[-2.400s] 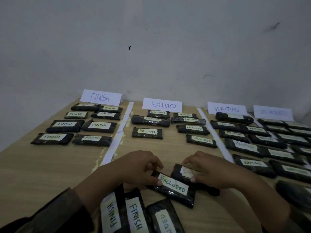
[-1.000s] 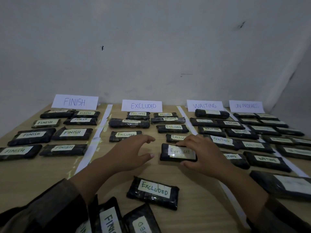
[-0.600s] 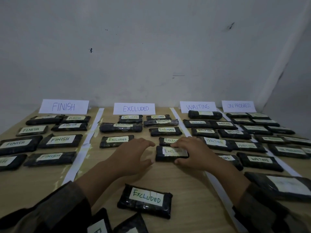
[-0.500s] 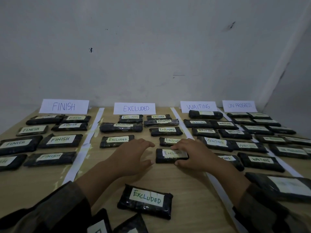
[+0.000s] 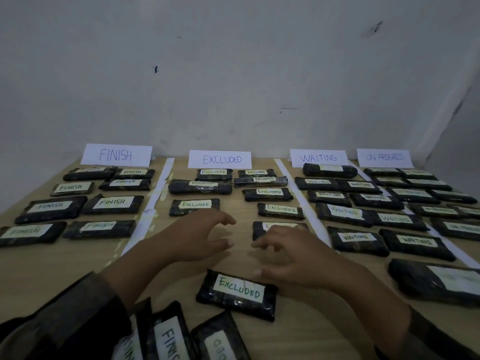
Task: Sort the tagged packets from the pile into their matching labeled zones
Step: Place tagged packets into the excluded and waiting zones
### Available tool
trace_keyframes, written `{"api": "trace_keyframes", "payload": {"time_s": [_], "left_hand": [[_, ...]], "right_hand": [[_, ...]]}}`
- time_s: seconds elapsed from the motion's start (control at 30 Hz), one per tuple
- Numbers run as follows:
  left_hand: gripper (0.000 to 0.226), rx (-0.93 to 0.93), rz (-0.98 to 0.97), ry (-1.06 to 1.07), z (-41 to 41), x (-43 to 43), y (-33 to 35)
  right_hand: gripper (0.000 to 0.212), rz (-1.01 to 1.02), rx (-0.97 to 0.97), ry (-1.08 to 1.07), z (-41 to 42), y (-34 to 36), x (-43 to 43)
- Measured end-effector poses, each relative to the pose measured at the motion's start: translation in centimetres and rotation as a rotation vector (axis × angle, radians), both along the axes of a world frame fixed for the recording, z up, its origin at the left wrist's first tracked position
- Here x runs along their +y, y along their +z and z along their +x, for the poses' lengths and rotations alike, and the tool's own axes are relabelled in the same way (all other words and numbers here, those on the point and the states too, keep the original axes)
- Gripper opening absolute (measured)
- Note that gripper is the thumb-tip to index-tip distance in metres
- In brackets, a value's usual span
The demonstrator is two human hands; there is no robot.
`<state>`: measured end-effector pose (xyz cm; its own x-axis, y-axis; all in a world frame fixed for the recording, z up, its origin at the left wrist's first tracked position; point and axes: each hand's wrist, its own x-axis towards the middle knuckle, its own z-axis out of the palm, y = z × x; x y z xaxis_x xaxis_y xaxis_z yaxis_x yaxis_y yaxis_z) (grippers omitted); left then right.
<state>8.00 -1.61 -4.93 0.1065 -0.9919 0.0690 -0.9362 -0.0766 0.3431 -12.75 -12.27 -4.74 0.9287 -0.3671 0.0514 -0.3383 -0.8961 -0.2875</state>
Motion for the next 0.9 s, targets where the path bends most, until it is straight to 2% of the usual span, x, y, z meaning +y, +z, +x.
{"api": "trace_keyframes", "payload": {"time_s": [0.13,0.3,0.47,0.6,0.77,0.9], "left_hand": [[0.038,0.125,0.011,0.016,0.4,1.9,-0.3],[0.030,0.282,0.028,0.042,0.7,4.1,-0.8],[0.033,0.414,0.051,0.055,0.4,5.5,-1.2],[0.023,0.464,-0.012,0.111,0.6,6.1,-1.4],[0.013,0.497,-0.091,0.165,1.2,6.6,-1.2],[0.012,0.493,-0.125,0.180,1.9,7.2,-0.8]], "right_hand": [[0.065,-0.019,0.121,0.074,0.1,-0.8,2.3],[0.052,0.033,0.075,0.099,0.4,-1.4,2.8],[0.052,0.016,-0.026,0.082,1.1,-1.4,3.3],[0.053,-0.019,-0.110,0.073,1.9,-1.7,3.6],[0.068,-0.120,-0.166,0.095,2.6,-2.2,3.8],[0.065,-0.217,-0.219,0.135,3.4,-2.0,3.9]]}}
